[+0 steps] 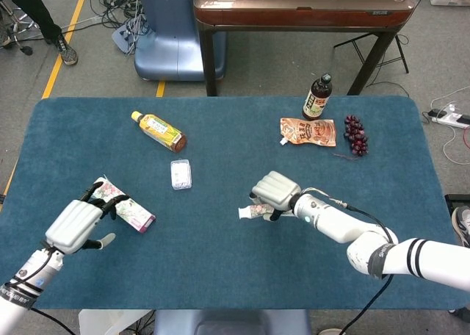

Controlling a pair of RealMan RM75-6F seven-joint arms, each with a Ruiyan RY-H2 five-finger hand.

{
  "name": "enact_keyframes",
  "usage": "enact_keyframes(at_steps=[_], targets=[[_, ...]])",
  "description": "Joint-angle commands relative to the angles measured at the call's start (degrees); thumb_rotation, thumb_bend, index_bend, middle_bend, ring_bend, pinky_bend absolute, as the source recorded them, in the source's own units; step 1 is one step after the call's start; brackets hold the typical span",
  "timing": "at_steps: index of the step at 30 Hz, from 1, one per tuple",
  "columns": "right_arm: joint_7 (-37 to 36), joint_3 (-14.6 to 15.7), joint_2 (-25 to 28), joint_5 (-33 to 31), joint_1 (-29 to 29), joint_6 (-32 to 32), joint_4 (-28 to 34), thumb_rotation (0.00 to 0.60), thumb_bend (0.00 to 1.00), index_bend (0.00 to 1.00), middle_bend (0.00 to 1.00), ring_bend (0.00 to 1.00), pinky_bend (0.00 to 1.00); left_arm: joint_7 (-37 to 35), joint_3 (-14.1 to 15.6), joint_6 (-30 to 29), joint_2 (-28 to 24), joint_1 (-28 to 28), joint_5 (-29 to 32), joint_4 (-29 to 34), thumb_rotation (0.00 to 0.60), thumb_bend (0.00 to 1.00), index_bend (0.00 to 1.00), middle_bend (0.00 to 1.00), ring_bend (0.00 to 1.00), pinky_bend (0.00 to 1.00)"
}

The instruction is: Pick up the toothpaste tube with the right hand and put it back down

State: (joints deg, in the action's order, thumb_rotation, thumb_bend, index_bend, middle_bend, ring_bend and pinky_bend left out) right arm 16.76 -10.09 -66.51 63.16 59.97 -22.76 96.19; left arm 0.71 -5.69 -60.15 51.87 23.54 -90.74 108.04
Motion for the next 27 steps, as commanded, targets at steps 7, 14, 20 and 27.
enact_keyframes(at_steps=[7,14,20,27], targets=[[-2.1,0.9,-0.8,4.7,2.2,-0.1,0.5,0.600,0.85,0.74,0.69,0.59,0.42,0.8,0.3,9.2,2.1,8.8,-3.9,1.5,0.600,0.22,0.11,0.48,0.41,0.01],[-3.4,1.8,-2.1,5.0,3.6,-0.3,-0.5,0.600,0.85,0.74,0.69,0.59,0.42,4.4,0.2,14.6,4.1,13.6,-3.5,2.6,0.600,0.22,0.08,0.48,0.41,0.01],[-3.3,2.4,-3.0,4.6,5.1,-0.7,-0.8,0.600,0.85,0.74,0.69,0.59,0.42,8.6,-0.5,18.6,6.7,17.4,-0.8,3.3,0.600,0.22,0.07,0.48,0.41,0.01],[-2.6,3.6,-4.4,2.9,6.8,-1.3,-1.3,0.600,0.85,0.74,0.69,0.59,0.42,14.1,-1.5,21.7,10.1,21.0,4.4,3.2,0.600,0.22,0.06,0.48,0.41,0.01]])
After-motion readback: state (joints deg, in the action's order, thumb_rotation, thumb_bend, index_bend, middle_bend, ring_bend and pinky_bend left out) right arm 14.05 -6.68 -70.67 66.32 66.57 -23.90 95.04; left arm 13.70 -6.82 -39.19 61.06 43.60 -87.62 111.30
